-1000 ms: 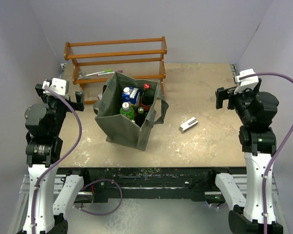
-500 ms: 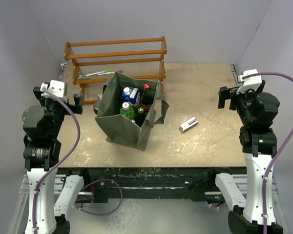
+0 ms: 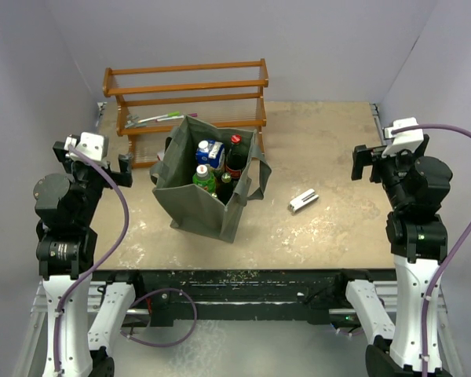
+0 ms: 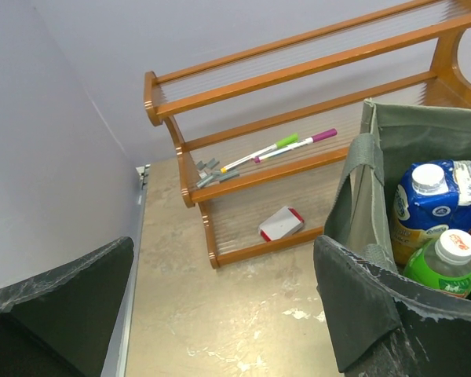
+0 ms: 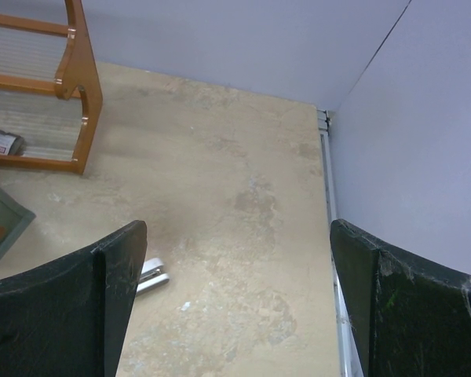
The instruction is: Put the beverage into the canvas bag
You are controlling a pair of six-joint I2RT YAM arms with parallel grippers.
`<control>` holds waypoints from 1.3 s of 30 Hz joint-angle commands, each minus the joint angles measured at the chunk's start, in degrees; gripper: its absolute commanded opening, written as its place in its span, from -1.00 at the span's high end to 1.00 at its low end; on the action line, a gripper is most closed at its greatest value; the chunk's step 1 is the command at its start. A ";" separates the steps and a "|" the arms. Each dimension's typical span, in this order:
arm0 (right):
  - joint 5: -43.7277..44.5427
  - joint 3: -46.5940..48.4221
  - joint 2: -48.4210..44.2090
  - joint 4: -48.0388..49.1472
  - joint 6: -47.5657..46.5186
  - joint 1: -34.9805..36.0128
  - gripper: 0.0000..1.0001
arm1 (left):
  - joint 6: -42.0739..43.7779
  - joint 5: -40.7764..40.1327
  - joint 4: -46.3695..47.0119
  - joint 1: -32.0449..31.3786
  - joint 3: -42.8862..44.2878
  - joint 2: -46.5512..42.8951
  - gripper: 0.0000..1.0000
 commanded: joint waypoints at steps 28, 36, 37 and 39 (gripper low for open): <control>2.11 -0.34 -1.31 1.93 0.24 -0.08 -1.00 | 2.58 3.24 -0.34 0.40 1.32 0.14 -0.98; 1.69 -0.72 -1.41 2.05 0.18 -0.08 -1.00 | 2.81 3.49 -0.34 0.40 1.18 0.07 -0.99; 1.62 -0.82 -1.50 2.04 0.16 -0.08 -1.00 | 2.84 3.45 -0.41 0.41 1.19 0.04 -0.98; 1.88 -0.61 -1.55 1.88 0.15 -0.08 -1.00 | 2.84 3.20 -0.54 0.41 1.38 0.17 -0.98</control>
